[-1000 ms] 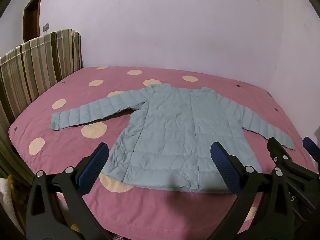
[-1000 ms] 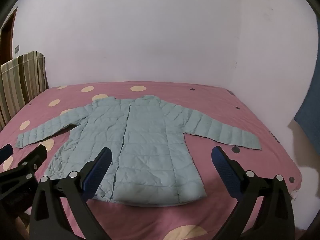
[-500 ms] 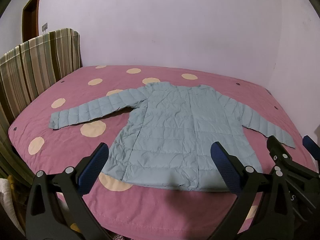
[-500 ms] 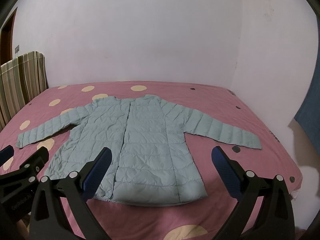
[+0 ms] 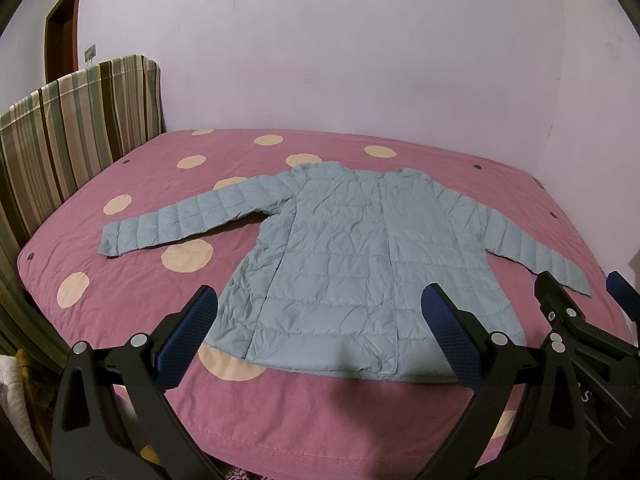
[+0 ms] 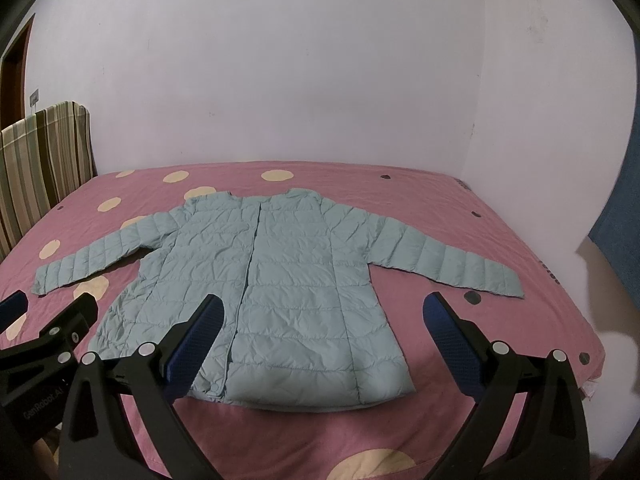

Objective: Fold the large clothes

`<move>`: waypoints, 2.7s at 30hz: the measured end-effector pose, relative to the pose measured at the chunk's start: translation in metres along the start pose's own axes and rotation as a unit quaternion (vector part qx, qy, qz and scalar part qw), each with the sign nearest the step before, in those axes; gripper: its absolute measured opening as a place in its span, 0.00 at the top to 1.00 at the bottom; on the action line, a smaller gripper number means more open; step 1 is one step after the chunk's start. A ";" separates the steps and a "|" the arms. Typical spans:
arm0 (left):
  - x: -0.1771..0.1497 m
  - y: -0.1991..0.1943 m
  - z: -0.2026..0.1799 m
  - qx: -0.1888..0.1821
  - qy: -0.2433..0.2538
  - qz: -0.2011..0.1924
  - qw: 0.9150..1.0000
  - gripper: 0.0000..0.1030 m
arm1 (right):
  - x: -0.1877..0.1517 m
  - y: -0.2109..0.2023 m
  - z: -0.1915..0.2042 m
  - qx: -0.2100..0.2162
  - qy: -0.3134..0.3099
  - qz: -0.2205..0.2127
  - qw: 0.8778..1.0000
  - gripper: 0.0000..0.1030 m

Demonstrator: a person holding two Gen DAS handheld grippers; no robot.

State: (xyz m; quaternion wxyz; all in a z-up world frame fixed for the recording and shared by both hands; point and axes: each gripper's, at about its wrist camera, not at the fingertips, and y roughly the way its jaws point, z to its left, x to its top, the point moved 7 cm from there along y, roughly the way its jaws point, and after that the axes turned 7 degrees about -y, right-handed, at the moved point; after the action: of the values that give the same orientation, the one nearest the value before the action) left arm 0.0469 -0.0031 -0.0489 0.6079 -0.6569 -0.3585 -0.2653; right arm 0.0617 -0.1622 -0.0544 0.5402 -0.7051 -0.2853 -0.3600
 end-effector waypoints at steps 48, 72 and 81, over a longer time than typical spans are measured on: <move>-0.004 0.005 0.002 0.000 -0.001 0.005 1.000 0.02 | 0.001 0.001 -0.002 0.002 0.000 0.004 1.000 0.04; -0.005 0.153 0.063 0.088 -0.115 0.095 0.985 0.02 | -0.034 0.120 -0.063 0.035 0.134 0.076 0.987 0.04; -0.002 0.215 0.140 0.168 -0.219 0.120 0.954 0.02 | -0.048 0.186 -0.156 0.011 0.261 0.089 0.961 0.04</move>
State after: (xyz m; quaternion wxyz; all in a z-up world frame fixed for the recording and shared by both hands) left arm 0.2041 0.1341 -0.1977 0.6431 -0.6256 -0.4410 0.0243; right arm 0.1505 -0.3607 -0.1726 0.6332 -0.6037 -0.0741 -0.4786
